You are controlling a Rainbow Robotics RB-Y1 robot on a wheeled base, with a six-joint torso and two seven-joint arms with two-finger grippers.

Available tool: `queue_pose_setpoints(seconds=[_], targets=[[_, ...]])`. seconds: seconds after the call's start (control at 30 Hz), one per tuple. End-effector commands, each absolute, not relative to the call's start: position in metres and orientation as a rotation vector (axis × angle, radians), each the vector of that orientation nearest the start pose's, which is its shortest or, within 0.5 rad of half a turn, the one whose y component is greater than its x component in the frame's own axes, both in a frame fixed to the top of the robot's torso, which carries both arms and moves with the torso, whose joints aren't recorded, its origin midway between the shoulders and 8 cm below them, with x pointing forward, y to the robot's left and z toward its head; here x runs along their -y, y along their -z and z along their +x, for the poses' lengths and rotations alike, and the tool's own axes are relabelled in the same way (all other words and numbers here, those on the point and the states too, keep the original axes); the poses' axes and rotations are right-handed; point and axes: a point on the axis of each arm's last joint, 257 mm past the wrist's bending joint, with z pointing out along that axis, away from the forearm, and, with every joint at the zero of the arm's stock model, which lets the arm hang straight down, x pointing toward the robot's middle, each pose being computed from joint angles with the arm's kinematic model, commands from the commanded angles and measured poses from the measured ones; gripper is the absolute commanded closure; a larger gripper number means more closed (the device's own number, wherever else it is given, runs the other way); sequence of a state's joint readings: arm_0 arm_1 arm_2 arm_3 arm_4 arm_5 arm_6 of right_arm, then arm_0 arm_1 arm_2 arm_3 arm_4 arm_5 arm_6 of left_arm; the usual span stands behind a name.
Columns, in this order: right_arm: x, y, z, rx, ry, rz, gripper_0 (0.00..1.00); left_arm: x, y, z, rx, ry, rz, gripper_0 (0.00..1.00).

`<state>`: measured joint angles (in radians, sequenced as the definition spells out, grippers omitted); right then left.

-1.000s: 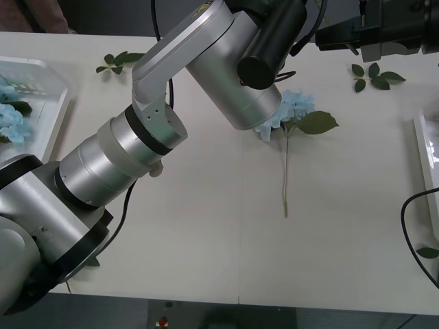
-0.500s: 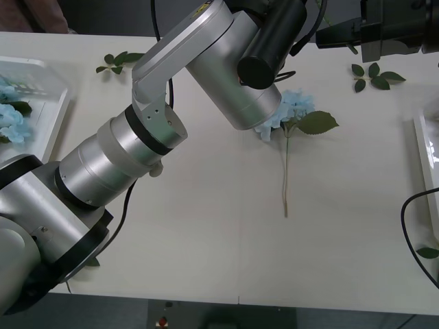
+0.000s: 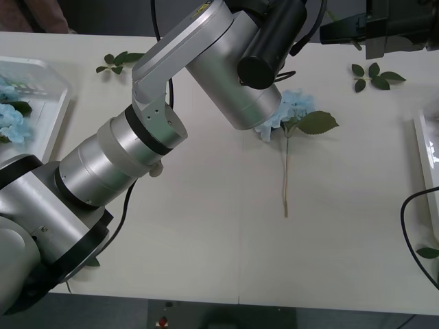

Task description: Put the red flowers into the right box and the blue flowers into the left box

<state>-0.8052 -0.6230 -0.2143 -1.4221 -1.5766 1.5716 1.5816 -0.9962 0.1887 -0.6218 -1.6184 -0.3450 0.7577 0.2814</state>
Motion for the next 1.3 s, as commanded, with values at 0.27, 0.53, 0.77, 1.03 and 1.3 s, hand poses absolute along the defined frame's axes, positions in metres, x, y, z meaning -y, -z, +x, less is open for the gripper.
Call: queue_pose_setpoints(seconds=[0.27, 0.53, 0.77, 1.03, 1.3], targets=[[0.217, -0.046, 0.507, -2.069, -1.167, -0.324, 1.0, 0.123, -0.134, 0.557, -1.398, 1.174, -0.285, 0.0], [0.296, -0.027, 0.499, -2.135, -1.03, -0.172, 1.0, 0.107, -0.114, 0.57, -1.426, 1.1, -0.29, 0.0], [0.365, -0.003, 0.486, -2.238, -0.85, -0.019, 1.0, 0.091, -0.111, 0.579, -1.518, 1.077, -0.287, 0.0], [0.448, 0.033, 0.473, -2.318, -0.616, 0.216, 1.0, 0.063, -0.09, 0.566, -1.762, 0.94, -0.233, 0.0], [0.519, 0.068, 0.445, -2.384, -0.405, 0.426, 1.0, 0.016, -0.073, 0.531, -1.978, 0.752, -0.018, 0.0]])
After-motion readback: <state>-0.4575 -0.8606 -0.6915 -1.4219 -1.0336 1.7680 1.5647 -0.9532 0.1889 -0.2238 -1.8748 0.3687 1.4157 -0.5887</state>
